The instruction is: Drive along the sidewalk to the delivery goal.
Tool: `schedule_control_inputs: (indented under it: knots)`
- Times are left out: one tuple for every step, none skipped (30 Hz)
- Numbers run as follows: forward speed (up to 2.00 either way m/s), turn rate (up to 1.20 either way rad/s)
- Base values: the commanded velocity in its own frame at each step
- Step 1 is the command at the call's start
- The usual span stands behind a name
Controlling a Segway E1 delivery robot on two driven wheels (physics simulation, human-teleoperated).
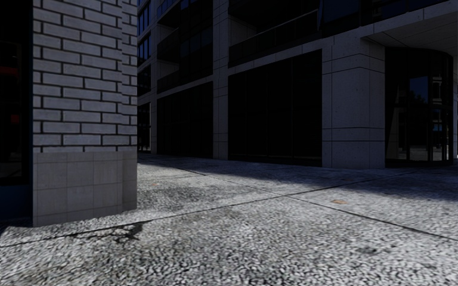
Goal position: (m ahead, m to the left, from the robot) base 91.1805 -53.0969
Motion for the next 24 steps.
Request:
schedule_control_inputs:
  knots:
    - [0.88, -0.01]
    - [0.88, -0.01]
    - [0.89, -0.03]
    - [0.89, -0.12]
    - [0.89, -0.16]
    - [0.89, -0.16]
    - [0.89, -0.17]
    - [0.90, -0.18]
    - [0.91, -0.18]
    - [0.91, -0.18]
    - [0.91, -0.18]
    - [0.91, -0.18]
    - [0.93, -0.18]
    - [1.05, -0.18]
    - [1.17, -0.18]
    - [1.17, -0.18]
    - [1.37, -0.18]
    - [2.00, -0.18]
    - [2.00, -0.18]
    - [2.00, -0.18]
    - [2.00, -0.18]
    - [2.00, -0.18]
    - [2.00, -0.18]
    - [2.00, -0.18]
